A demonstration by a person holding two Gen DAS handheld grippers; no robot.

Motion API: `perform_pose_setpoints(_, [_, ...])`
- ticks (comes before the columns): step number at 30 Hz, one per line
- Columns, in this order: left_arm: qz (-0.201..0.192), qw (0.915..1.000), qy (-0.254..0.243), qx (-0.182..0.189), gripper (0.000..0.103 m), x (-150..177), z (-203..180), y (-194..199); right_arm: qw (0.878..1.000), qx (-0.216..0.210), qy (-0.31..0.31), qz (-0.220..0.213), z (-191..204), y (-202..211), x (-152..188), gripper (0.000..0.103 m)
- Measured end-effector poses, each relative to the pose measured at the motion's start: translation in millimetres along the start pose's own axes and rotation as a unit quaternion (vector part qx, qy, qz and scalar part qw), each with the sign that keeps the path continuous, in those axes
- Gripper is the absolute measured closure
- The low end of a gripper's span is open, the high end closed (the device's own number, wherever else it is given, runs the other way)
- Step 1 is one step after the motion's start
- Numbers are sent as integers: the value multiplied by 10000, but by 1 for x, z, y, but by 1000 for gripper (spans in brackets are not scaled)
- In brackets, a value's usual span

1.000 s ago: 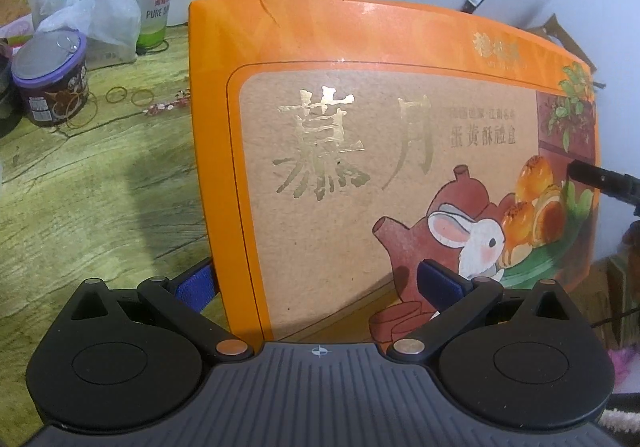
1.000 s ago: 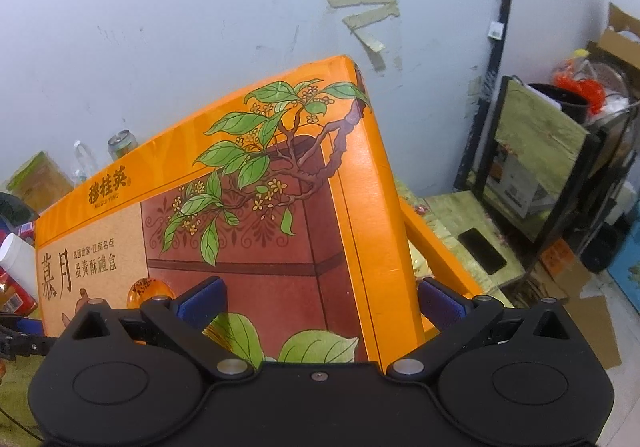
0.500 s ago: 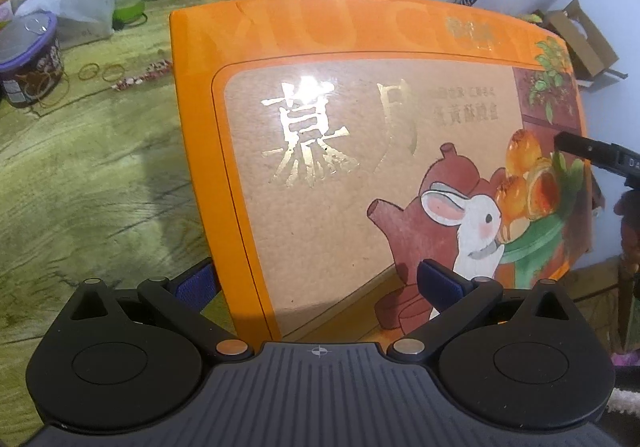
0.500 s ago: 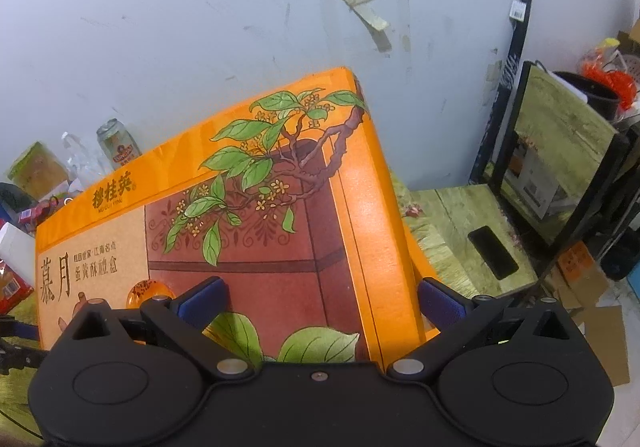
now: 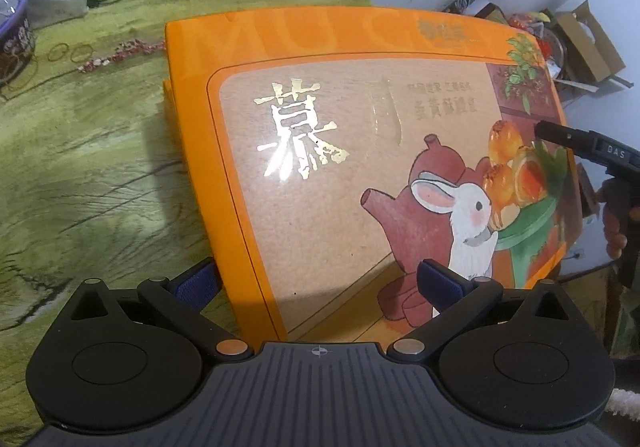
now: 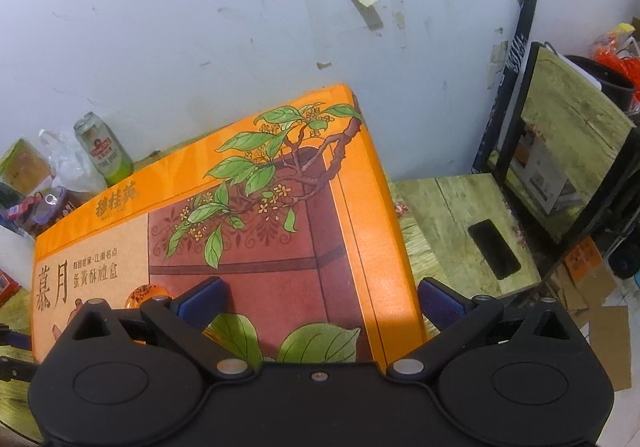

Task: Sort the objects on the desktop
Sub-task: 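Carry the lid over the filled orange tray and lower it onto it with both grippers, then press the lid down onto the tray rim with both grippers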

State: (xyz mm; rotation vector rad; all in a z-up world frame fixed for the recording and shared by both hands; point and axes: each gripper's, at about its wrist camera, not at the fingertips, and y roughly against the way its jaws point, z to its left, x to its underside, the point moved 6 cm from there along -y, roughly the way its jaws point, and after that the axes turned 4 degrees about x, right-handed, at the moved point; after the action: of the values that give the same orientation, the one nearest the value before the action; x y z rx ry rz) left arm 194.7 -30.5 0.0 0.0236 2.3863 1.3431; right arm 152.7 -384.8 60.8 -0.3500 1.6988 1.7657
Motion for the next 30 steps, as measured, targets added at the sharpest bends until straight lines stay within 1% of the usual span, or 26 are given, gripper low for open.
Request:
perform_pose_setpoints(17, [79, 9993, 371, 26, 0, -11, -10, -34, 9973, -38, 502, 529, -18, -54, -28, 0])
perform_pose_setpoints(25, [20, 9982, 591, -68, 0, -16, -7, -35, 9956, -147, 627, 679, -16, -76, -37, 0])
perform_pose_setpoints(30, [-10, 9985, 521, -159, 0, -18, -15, -35, 9954, -229, 533, 765, -24, -83, -36, 0])
